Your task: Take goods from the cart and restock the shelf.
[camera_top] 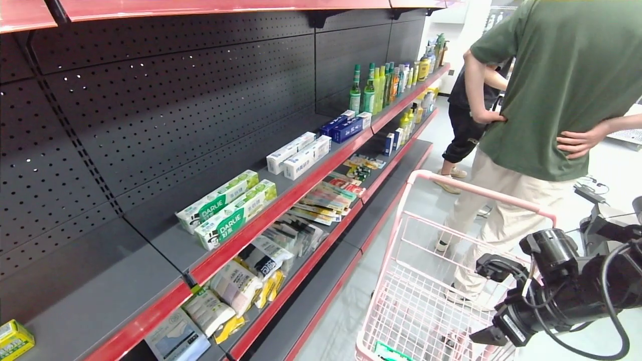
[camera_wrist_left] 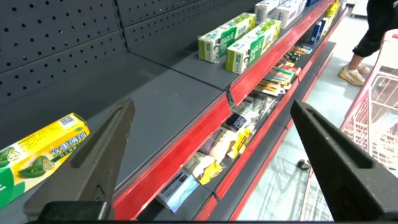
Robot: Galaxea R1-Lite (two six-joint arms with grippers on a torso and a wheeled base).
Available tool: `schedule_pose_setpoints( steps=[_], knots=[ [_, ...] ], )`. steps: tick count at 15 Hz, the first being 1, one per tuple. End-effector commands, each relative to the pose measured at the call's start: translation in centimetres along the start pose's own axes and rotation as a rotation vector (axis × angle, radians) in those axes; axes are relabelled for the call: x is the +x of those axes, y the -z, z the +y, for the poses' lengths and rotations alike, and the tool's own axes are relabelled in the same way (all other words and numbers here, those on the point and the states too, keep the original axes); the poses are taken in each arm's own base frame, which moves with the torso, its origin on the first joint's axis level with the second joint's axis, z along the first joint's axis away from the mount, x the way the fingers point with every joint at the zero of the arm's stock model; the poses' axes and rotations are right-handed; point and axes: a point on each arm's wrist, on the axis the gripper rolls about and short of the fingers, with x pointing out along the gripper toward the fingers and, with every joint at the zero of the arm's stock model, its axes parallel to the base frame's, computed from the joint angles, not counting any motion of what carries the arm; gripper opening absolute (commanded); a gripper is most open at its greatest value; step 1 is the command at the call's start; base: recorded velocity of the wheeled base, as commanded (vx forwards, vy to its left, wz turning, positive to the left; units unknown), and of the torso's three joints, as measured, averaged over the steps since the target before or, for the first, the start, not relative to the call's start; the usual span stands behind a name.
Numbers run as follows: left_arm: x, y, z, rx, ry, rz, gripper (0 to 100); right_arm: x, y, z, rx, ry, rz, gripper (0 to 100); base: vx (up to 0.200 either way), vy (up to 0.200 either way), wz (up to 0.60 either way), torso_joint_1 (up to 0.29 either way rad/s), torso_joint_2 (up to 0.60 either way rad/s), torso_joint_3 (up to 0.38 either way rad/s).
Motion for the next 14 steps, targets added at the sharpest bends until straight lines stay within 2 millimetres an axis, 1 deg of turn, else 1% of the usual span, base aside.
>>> schedule_pose_setpoints(
  steps=[1, 4, 7, 11, 14],
  knots=[
    [0.0, 0.0, 0.0, 0.0, -0.001, 0.001, 100, 1.7, 0.4, -0.1, 0.001, -0.036, 0.055, 100, 0.0, 0.0, 0.0, -0.09, 0.2, 0.124],
    [0.0, 0.0, 0.0, 0.0, -0.001, 0.001, 100, 2.7, -0.1, -0.3, -0.031, -0.047, 0.065, 100, 0.0, 0.0, 0.0, -0.1, 0.22, 0.123],
    [0.0, 0.0, 0.0, 0.0, -0.001, -0.001, 100, 3.1, -0.8, -0.2, -0.054, -0.049, 0.056, 100, 0.0, 0.0, 0.0, -0.123, 0.27, 0.15],
    [0.0, 0.0, 0.0, 0.0, -0.001, 0.001, 100, 3.8, -1.5, 0.4, -0.084, -0.085, 0.05, 100, 0.0, 0.0, 0.0, -0.149, 0.33, 0.187],
    [0.0, 0.0, 0.0, 0.0, -0.001, 0.001, 100, 4.9, -1.9, 0.9, -0.127, -0.121, 0.058, 100, 0.0, 0.0, 0.0, -0.144, 0.33, 0.188]
  ],
)
